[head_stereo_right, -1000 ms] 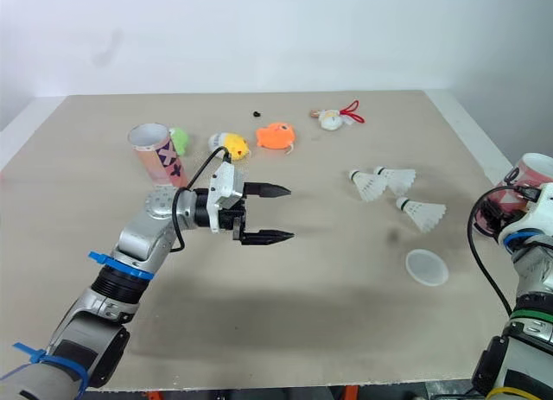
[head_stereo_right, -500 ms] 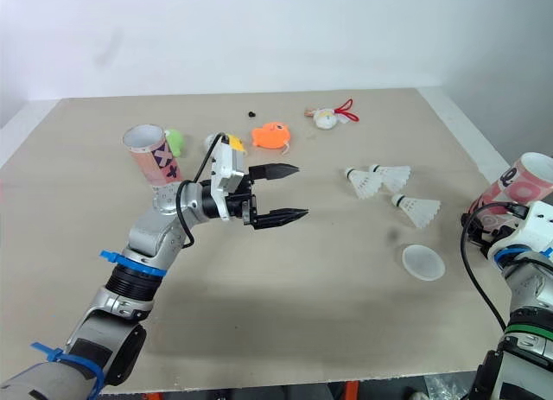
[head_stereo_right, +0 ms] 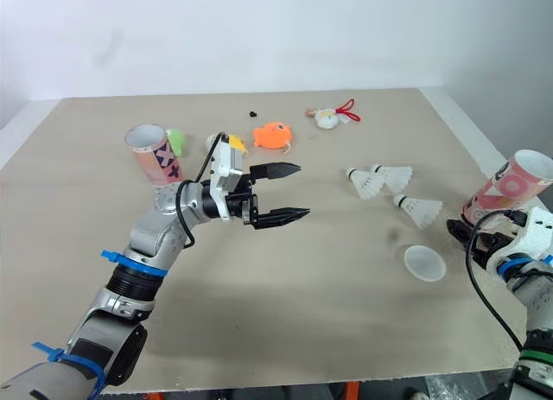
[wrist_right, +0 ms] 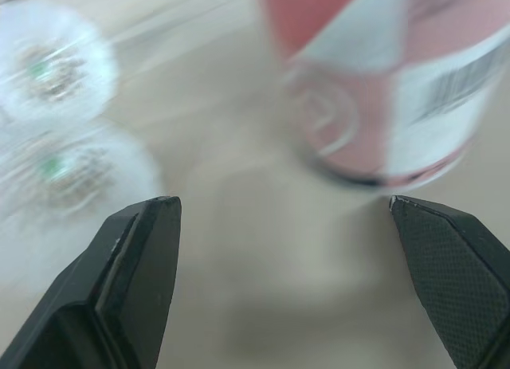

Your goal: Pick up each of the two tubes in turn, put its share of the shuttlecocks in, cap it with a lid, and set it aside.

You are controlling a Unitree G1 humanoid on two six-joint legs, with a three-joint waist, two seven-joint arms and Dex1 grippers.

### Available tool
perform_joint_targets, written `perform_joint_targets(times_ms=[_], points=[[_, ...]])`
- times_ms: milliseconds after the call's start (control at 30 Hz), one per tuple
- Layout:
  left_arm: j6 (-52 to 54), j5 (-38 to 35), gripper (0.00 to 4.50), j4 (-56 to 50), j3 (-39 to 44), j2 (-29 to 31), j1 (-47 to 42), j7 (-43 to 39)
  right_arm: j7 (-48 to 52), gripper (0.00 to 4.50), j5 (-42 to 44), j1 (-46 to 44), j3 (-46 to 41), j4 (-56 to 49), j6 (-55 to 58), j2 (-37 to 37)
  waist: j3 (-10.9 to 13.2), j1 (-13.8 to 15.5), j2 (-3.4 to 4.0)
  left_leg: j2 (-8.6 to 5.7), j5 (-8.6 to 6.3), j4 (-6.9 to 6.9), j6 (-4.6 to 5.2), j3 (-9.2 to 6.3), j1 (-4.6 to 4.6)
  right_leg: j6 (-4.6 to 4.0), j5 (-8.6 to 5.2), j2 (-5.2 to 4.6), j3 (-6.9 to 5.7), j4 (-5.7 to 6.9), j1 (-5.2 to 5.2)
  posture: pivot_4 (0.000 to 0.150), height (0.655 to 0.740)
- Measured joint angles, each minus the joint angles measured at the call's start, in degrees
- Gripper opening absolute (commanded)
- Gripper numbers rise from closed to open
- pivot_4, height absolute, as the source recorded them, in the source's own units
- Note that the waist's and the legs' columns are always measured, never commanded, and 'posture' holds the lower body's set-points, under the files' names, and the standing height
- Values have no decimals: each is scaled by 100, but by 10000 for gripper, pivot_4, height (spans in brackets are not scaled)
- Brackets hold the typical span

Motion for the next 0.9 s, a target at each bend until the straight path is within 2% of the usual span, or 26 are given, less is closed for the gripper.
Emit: perform_joint_targets(times_ms=[233, 400, 500, 633, 767, 900], points=[[-2, 0, 45000, 11, 1, 24, 0, -39, 61, 44600, 93, 392, -375, -229, 312, -302, 0, 2, 0, -9, 0, 0, 0, 4, -2, 10, -4, -6, 10, -2, 0, 1500, 7400], [59, -24, 45000, -10, 114, 111, 9, 19, 294, 44600, 309, 683, -765, -799, 499, -469, 0, -7, 0, -9, 0, 0, 0, 3, 0, 12, -3, -4, 15, -2, -2, 1500, 7400], [299, -142, 45000, -237, 314, 269, 188, 239, 619, 44600, 693, 846, -1107, -1600, 671, -535, -2, -14, 6, -5, 0, -2, 0, -3, 0, 12, -2, 0, 14, -1, -1, 1500, 7400], [793, -318, 45000, -752, 422, 489, 753, 537, 1237, 44600, 1424, 1347, -1249, -3192, 844, -515, 0, -5, 2, -2, 0, -2, 0, -11, -3, 10, -6, 0, 0, -2, 1, 1500, 7400], [1351, -599, 45000, -1414, 621, 661, 1278, 957, 1479, 44600, 1900, 1524, -947, -4449, 829, -310, 6, -10, -10, 0, 0, 2, -1, -17, -4, 16, -3, -7, 5, -2, -1, 1500, 7400], [1874, -939, 45000, -2222, 970, 733, 1822, 1573, 1410, 44600, 2051, 1140, 13, -5073, 699, -28, 12, -17, -22, 1, 2, 6, -3, -15, 1, 17, 4, -11, 11, -2, 1, 1500, 7400]])
